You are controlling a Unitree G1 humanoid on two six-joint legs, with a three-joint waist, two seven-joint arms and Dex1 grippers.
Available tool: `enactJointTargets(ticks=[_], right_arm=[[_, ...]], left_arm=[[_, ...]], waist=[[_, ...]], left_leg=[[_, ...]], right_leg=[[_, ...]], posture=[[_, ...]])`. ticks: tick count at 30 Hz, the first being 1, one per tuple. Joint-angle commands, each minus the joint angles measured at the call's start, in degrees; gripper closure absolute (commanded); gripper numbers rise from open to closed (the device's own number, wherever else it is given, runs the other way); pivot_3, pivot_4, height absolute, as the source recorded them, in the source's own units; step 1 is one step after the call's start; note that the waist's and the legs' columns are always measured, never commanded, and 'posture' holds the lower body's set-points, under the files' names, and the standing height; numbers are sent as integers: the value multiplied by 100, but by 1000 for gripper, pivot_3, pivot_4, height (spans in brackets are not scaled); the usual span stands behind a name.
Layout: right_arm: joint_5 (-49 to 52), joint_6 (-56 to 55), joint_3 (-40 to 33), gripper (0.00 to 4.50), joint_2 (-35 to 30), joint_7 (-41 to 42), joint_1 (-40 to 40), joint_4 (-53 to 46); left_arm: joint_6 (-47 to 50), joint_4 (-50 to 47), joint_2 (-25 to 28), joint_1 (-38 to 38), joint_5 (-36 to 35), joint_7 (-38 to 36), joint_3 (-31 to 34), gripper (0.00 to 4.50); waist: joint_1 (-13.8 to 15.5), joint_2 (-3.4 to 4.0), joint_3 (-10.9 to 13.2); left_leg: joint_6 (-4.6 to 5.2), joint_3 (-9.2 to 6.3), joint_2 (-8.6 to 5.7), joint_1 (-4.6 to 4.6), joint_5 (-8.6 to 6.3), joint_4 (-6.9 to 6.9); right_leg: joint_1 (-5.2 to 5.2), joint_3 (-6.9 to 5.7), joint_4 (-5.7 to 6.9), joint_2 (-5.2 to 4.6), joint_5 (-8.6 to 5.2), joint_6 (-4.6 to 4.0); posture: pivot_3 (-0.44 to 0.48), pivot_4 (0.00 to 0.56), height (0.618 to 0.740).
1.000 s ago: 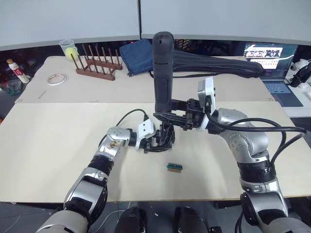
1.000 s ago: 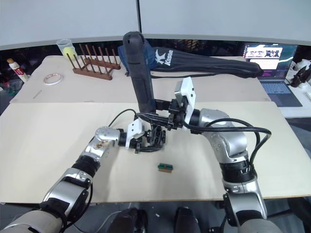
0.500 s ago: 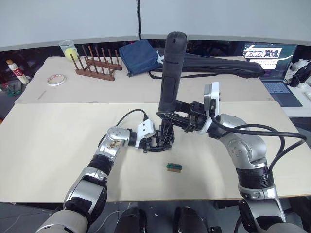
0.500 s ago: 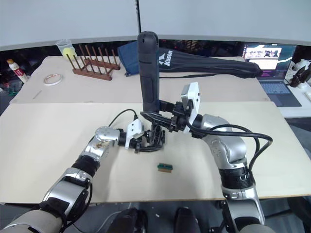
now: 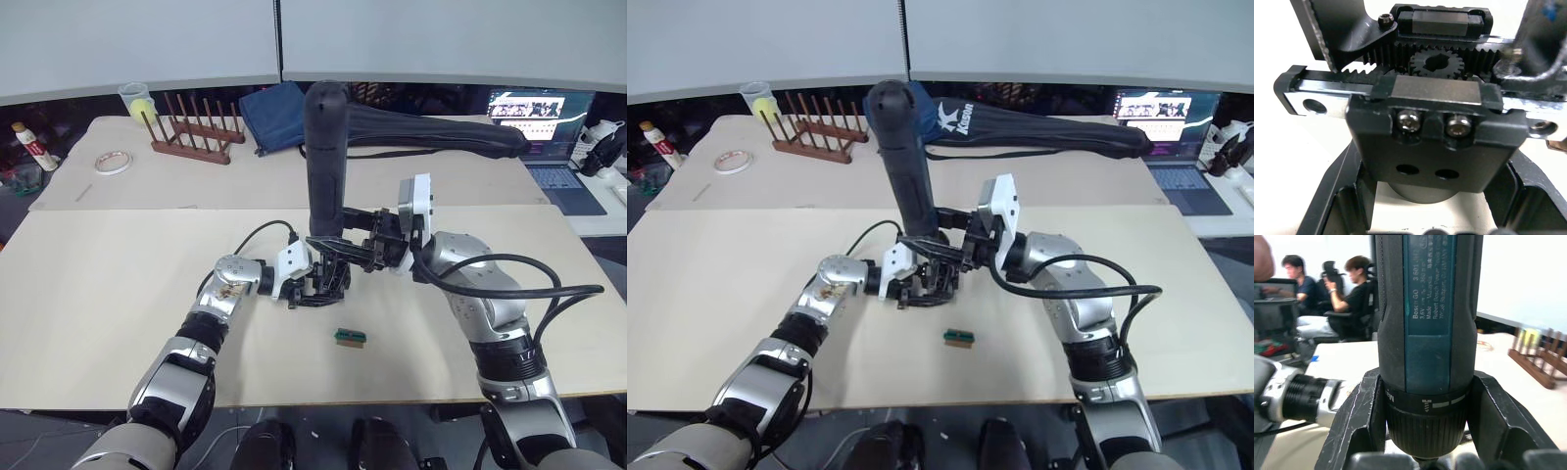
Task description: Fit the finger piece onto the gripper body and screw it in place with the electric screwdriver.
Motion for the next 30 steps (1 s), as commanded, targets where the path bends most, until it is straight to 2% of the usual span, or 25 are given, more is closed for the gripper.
enactJointTargets(ticks=[1,12,30], right_arm=[[-233,304,225,2601,-128,20,157,377],[-594,114,325,2601,-269,-35,96,715],[-525,22,291,2601,-388,60,82,685]], left_arm=[[-37,4,106,-111,52,111,100,2149],[-59,38,103,-143,63,117,106,2149],[-53,33,107,-139,61,123,111,2149]], waist=[[0,-1,-1],[0,-4,-9],[0,-19,-22]], left_leg=[[0,0,0,0,0,0],[1,-1,2,3,-1,0],[14,-4,3,8,-9,-1]], right_leg=[[0,0,0,0,0,0],[2,0,0,0,1,-2],[4,0,0,0,4,-8]], posture=[[0,150,740],[0,150,740],[0,150,740]])
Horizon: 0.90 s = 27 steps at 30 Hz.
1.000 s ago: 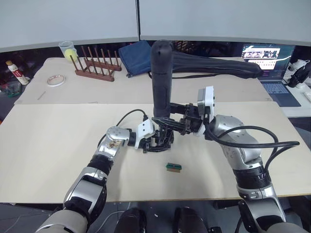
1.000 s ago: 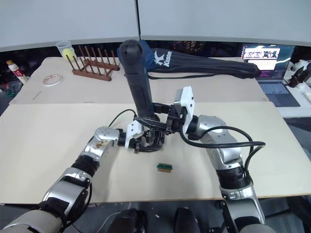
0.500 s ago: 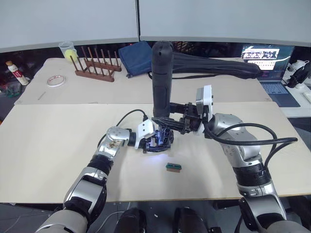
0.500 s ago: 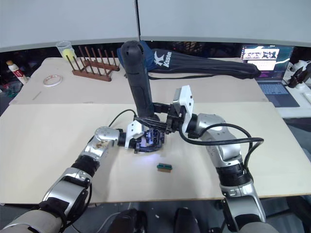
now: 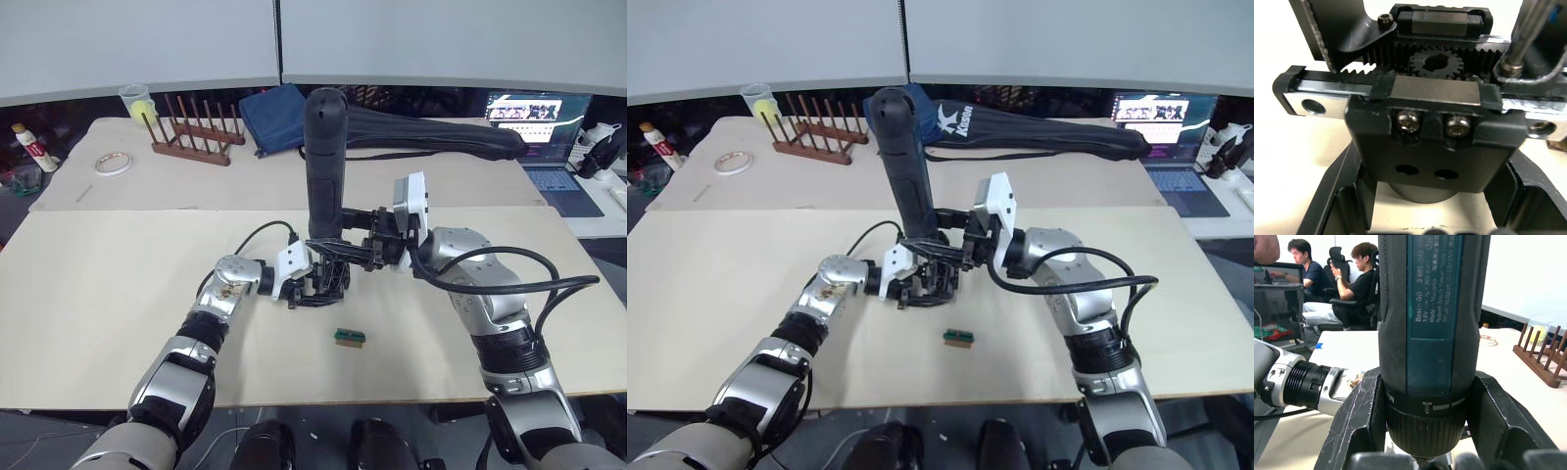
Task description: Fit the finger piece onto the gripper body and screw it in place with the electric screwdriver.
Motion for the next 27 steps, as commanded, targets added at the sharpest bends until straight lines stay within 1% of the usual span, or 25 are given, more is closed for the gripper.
enactJointTargets(ticks=[1,7,9,13,19,22,25,27], right_arm=[[-369,125,88,2601,-202,-57,144,321],[443,694,-404,2601,-180,-288,-460,-611],[627,810,-505,2601,-156,-331,-589,-797],[950,804,-720,2601,-11,-358,-830,-963],[1020,783,-792,2601,76,-360,-947,-1062],[1203,997,-857,2601,76,-423,-1049,-1173],[1584,1337,-951,2601,-2,-490,-1122,-1370],[1798,1499,-1003,2601,-86,-475,-1104,-1486]], left_arm=[[-49,-54,115,-101,30,105,118,2149],[-34,-97,136,69,60,91,67,2149],[-26,-109,136,117,78,87,44,2149],[-9,-130,123,196,91,51,-7,2149],[27,-94,97,206,96,52,-35,2149],[92,-90,122,173,122,136,-13,2149],[216,-175,259,144,50,79,81,2149],[258,-346,416,156,-39,-9,168,1080]], waist=[[0,0,0],[1,0,1],[3,-1,2],[4,-1,5],[1,-2,4],[2,-2,5],[-4,-2,5],[-27,-3,5]], left_leg=[[6,0,0,0,-3,0],[4,0,1,-13,-2,0],[-17,1,0,-24,10,0],[-22,4,-2,-36,14,0],[-8,3,0,-29,5,-1],[-9,3,-1,-30,6,-1],[-13,3,-1,-30,8,-1],[-12,3,0,-31,7,-1]], right_leg=[[0,0,0,0,0,0],[-14,0,0,0,3,-4],[-25,0,-1,-1,3,-4],[-35,0,-4,-1,3,-3],[-26,-3,-6,0,3,-2],[-26,-3,-5,0,3,-3],[-27,-3,-5,-1,3,-3],[-29,-3,-4,-1,3,-3]], posture=[[0,150,740],[0,150,740],[0,150,740],[0,150,740],[0,150,740],[0,150,740],[0,150,740],[0,150,740]])
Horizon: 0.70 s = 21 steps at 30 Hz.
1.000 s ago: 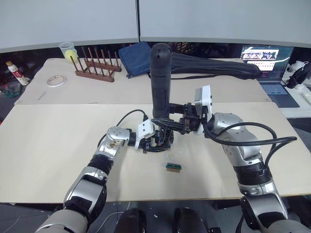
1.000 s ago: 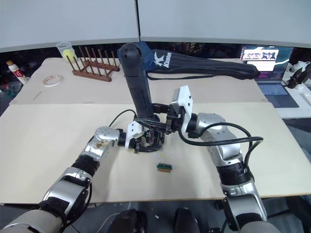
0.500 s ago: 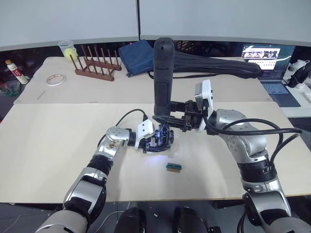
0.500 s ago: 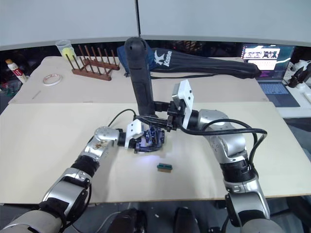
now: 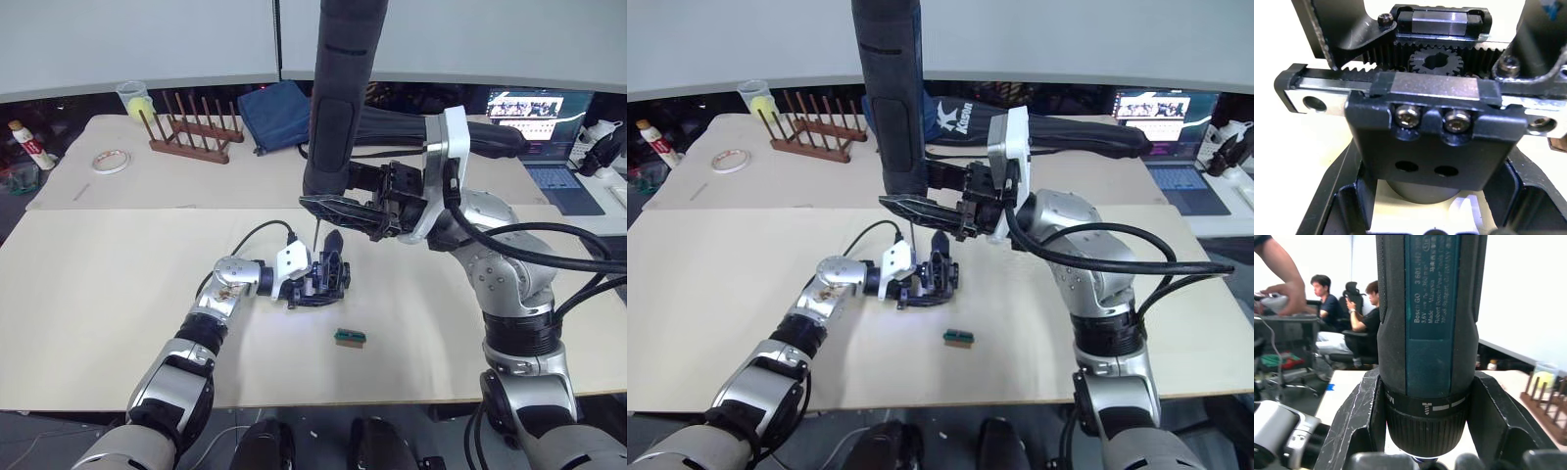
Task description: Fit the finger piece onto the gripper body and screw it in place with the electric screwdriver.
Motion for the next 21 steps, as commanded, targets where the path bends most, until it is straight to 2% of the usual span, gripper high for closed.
enactJointTargets(ticks=[1,2,3,4,8,12,15,21], right_arm=[[560,193,-363,2601,-163,33,-151,-495],[621,227,-376,2601,-206,48,-127,-532],[695,262,-389,2601,-261,73,-87,-579],[779,312,-408,2601,-320,106,-36,-630],[940,328,-483,2601,-638,326,584,-1023],[455,-122,-449,2601,-775,293,1369,-1225],[4,-503,-485,2601,-704,60,1938,-1257],[-177,-851,-360,2601,-785,267,2667,-1578]], left_arm=[[240,-317,439,82,-57,-85,205,752],[306,-440,512,100,-112,-132,228,240],[396,-616,598,142,-183,-196,260,32],[478,-852,705,210,-259,-286,290,0],[1746,-3309,1736,988,-1181,-1165,456,0],[2567,-4885,2252,1587,-1762,-1249,399,0],[2135,-5135,2106,1841,-1561,-1049,231,0],[1892,-4987,1862,1873,-1442,-906,27,0]], waist=[[-33,-1,1],[-44,-1,1],[-34,0,1],[-20,0,2],[-5,-7,6],[61,-5,8],[85,-5,8],[78,-7,10]], left_leg=[[0,0,1,0,0,-2],[0,1,1,-2,0,-6],[0,1,1,-3,0,-10],[-3,1,1,-4,2,-10],[-10,4,3,-18,5,-8],[-12,6,-4,-29,7,-4],[-7,5,-11,-27,3,2],[-14,-1,-10,-21,14,0]], right_leg=[[-2,0,1,0,0,0],[-8,1,1,0,0,-1],[-11,2,2,0,-1,-2],[-12,1,2,0,-2,-3],[-16,1,-10,-2,-2,-1],[-18,1,-14,-10,-7,12],[-11,1,-14,-14,-6,21],[-12,5,-9,-6,-6,18]], posture=[[0,150,740],[0,150,740],[0,150,740],[0,150,740],[0,150,740],[0,150,740],[0,150,740],[0,150,740]])
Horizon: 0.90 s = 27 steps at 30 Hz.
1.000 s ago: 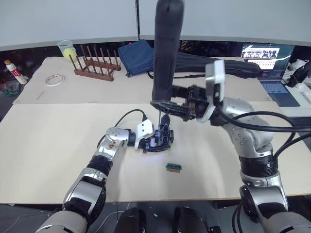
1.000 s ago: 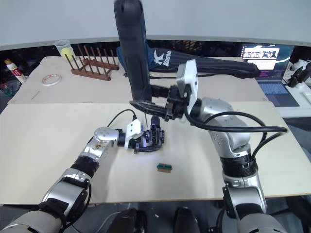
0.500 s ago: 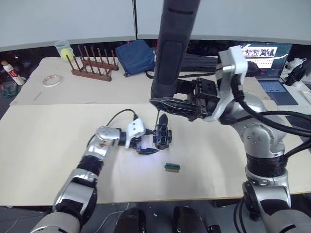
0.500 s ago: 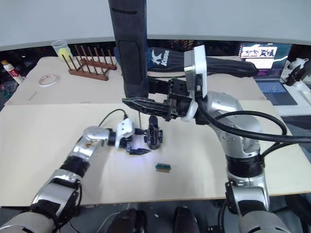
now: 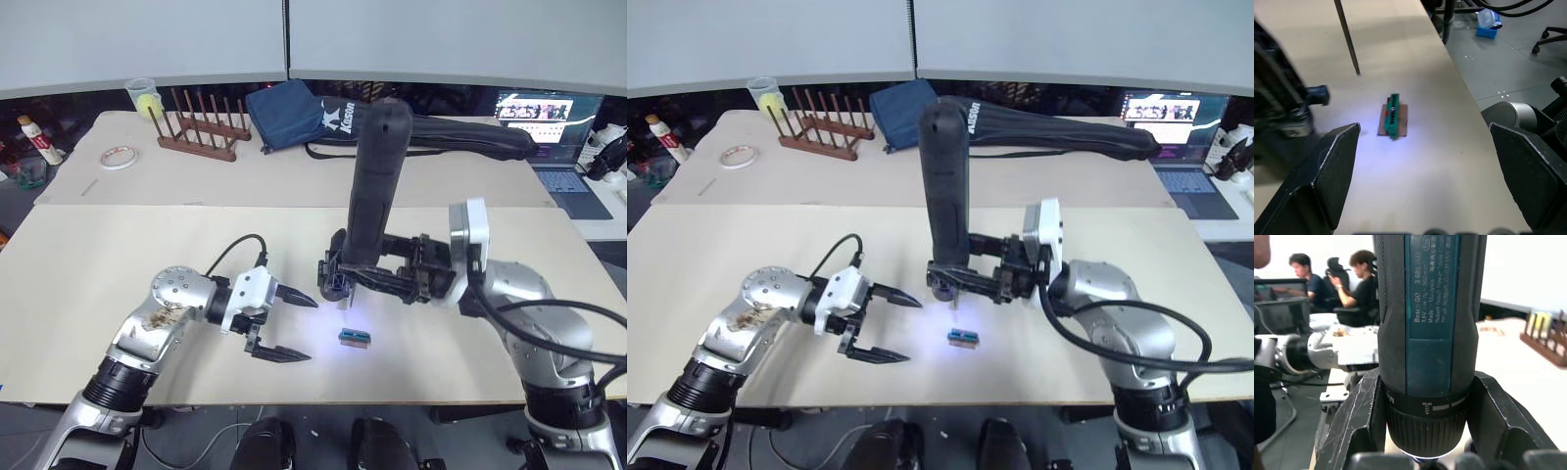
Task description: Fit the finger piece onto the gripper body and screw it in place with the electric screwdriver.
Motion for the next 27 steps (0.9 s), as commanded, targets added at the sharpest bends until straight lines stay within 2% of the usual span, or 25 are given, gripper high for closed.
enactJointTargets(ticks=[1,10,27], right_arm=[[-2,-444,-49,2601,-59,190,153,-512],[-472,-1048,170,2601,57,349,467,-279],[-492,-991,254,2601,43,266,661,-128]], left_arm=[[-155,-37,-74,-54,14,57,-78,0],[-103,16,-161,-183,42,99,-234,0],[-115,129,-202,-240,68,210,-256,0]], waist=[[-15,0,0],[-7,-1,0],[13,-1,0]], left_leg=[[0,0,1,2,0,-1],[1,0,0,4,-1,1],[3,0,0,15,-2,0]], right_leg=[[0,1,2,1,-1,-1],[3,3,1,4,-2,-2],[13,3,0,3,-2,-2]], posture=[[0,150,740],[0,150,740],[0,150,740]])
